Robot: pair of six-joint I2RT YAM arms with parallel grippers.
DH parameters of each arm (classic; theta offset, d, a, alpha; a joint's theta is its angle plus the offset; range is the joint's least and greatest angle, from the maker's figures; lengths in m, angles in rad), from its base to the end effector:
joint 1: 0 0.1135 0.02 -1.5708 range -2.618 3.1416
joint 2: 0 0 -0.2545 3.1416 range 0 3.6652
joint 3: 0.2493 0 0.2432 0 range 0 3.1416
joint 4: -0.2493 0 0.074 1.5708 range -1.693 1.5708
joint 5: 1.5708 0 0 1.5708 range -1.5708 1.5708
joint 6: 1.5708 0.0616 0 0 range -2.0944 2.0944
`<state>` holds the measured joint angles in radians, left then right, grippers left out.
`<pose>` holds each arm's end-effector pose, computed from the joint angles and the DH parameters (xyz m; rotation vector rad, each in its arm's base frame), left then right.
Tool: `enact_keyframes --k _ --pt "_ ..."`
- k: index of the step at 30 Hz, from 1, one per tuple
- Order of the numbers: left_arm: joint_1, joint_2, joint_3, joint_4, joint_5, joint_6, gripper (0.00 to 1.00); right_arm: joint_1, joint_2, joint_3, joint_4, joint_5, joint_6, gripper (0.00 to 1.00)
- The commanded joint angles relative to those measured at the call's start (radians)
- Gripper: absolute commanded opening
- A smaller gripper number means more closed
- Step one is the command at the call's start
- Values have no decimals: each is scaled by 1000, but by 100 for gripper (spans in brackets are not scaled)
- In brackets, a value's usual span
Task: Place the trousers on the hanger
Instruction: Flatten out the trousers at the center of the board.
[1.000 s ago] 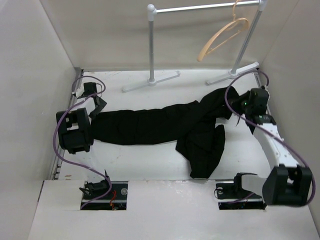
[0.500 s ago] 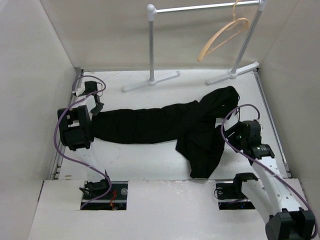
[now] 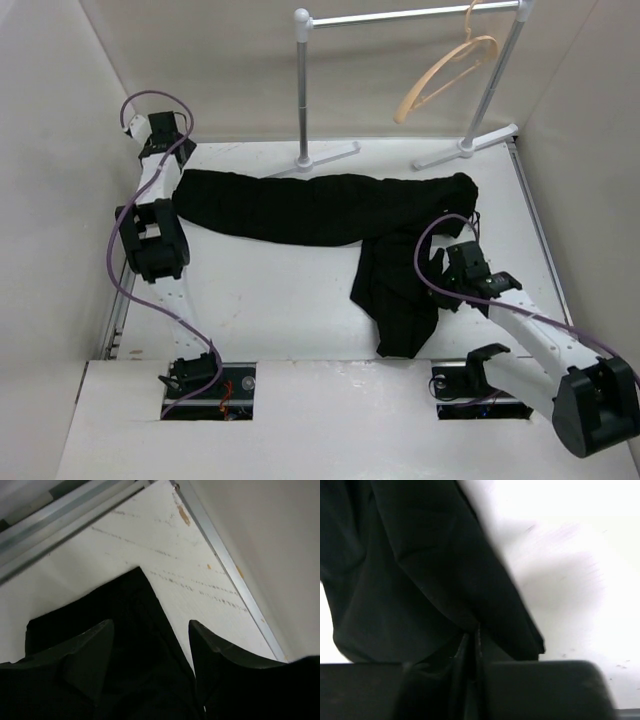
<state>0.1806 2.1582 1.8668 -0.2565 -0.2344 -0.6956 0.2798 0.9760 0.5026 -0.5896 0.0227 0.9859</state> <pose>0.5073 0.1072 0.2453 -1.0156 1.8411 -0.0610 0.1738 0.0485 0.1518 0.9384 2.5237 0.3886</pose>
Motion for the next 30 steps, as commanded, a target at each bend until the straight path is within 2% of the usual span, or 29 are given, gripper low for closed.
enact_keyframes --k 1,4,6,8,10,11,12,13,15,18,20,24,26,28,30 --pt "-26 -183 -160 -4 41 -31 60 86 -43 59 -25 -61 60 8" --pt "-126 -445 -505 112 64 -59 56 216 -138 105 -111 -208 120 7" --pt "-225 -594 -692 146 63 -71 53 294 -186 157 -134 -283 143 11" --pt "-362 -733 -861 120 70 -82 50 371 -198 221 -150 -342 132 22" --pt "-469 -825 -957 44 70 -91 48 403 -194 273 -191 -334 77 45" --pt "-540 -881 -1006 -19 75 -97 47 387 -189 296 -214 -296 35 57" --pt "-583 -917 -1034 -65 75 -102 47 349 -183 316 -226 -237 -5 65" --pt "-649 -958 -1064 -116 78 -122 47 297 -169 332 -225 -171 -35 67" --pt "-781 -1021 -1098 -191 89 -171 50 197 -120 337 -153 -78 -93 68" --pt "-966 -1061 -1091 -178 98 -263 58 57 -24 332 -17 2 -156 65" --pt "-1071 -1020 -1039 -136 96 -274 62 -38 65 330 74 40 -185 59" --pt "-1246 -855 -902 -81 95 -236 67 -130 187 363 155 51 -191 52" --pt "-1301 -781 -856 -73 95 -213 69 -181 226 358 212 59 -187 58" --pt "-1333 -726 -827 -73 92 -199 70 -239 260 363 238 51 -164 70" --pt "-1343 -690 -821 -69 96 -196 71 -293 303 369 264 37 -139 73"
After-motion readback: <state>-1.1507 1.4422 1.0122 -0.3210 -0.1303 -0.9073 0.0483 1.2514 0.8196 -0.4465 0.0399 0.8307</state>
